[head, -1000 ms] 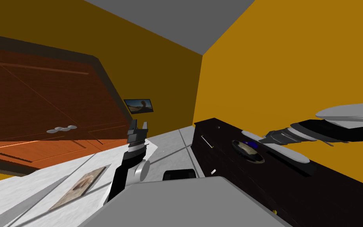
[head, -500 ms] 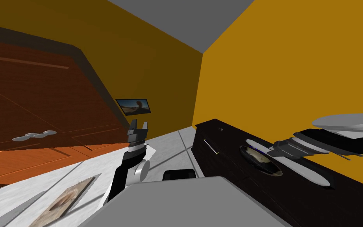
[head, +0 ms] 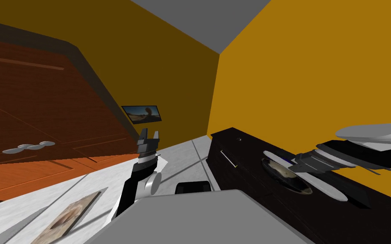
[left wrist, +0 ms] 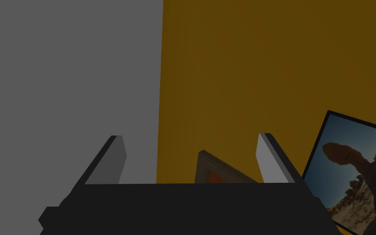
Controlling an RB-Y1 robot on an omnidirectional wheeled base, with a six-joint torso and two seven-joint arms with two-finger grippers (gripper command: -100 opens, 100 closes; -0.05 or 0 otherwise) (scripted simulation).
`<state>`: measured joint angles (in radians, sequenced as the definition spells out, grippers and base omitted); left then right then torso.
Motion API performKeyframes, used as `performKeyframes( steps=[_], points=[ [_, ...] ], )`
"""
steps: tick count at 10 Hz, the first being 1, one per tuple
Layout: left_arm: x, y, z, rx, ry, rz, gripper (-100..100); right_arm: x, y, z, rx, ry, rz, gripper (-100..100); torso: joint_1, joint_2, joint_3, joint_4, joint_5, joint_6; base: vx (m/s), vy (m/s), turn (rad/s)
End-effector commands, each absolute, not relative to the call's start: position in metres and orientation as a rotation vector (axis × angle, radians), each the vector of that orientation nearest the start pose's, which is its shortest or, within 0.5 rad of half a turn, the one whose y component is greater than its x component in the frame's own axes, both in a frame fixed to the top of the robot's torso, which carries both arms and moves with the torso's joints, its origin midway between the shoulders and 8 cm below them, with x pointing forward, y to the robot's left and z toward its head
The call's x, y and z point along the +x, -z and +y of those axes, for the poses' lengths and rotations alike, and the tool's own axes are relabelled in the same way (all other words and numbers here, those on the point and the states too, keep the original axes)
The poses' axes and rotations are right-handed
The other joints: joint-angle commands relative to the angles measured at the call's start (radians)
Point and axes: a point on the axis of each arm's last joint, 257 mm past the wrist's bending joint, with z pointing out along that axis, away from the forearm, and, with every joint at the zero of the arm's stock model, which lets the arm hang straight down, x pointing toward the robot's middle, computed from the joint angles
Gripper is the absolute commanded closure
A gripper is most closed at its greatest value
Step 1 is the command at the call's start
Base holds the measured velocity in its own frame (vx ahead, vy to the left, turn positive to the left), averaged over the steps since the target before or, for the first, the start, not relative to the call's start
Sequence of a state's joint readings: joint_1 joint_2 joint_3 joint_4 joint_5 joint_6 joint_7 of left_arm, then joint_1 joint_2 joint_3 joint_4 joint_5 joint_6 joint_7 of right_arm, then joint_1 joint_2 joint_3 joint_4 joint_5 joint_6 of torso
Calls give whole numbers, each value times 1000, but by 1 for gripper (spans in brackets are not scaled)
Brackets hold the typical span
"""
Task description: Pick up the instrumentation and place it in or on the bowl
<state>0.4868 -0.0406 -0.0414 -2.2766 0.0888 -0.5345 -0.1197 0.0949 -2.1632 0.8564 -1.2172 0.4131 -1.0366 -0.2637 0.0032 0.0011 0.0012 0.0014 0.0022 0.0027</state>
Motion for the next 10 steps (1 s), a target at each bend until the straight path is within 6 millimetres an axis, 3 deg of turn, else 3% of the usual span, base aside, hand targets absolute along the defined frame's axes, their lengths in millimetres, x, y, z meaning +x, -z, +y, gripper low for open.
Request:
performKeyframes(
  steps=[1, 2, 3, 4, 9, 10],
  points=[
    [339, -33, 279, -672, 1298, 523, 0, 198, 133, -657, -500, 9, 2954, -100, 0, 0, 0, 0, 0, 0, 0, 0, 0],
    [339, -33, 279, -672, 1298, 523, 0, 198, 133, -657, -500, 9, 2954, -100, 0, 0, 0, 0, 0, 0, 0, 0, 0],
    [339, -33, 279, -672, 1298, 523, 0, 198, 133, -657, -500, 9, 2954, 0, 0, 0, 0, 0, 0, 0, 0, 0, 0],
    [339, -33, 279, -672, 1298, 523, 0, 201, 117, -651, -507, 6, 2954, -100, 0, 0, 0, 0, 0, 0, 2, -21, -25],
    [339, -33, 279, -672, 1298, 523, 0, 207, 82, -636, -520, -1, 2954, -100, -2, 0, 0, 0, 0, 0, 2, -36, -16],
    [339, -33, 279, -672, 1298, 523, 0, 206, 86, -638, -518, 1, 2954, -100, -1, 0, 0, 0, 0, 0, 2, -15, -2]
  ],
)
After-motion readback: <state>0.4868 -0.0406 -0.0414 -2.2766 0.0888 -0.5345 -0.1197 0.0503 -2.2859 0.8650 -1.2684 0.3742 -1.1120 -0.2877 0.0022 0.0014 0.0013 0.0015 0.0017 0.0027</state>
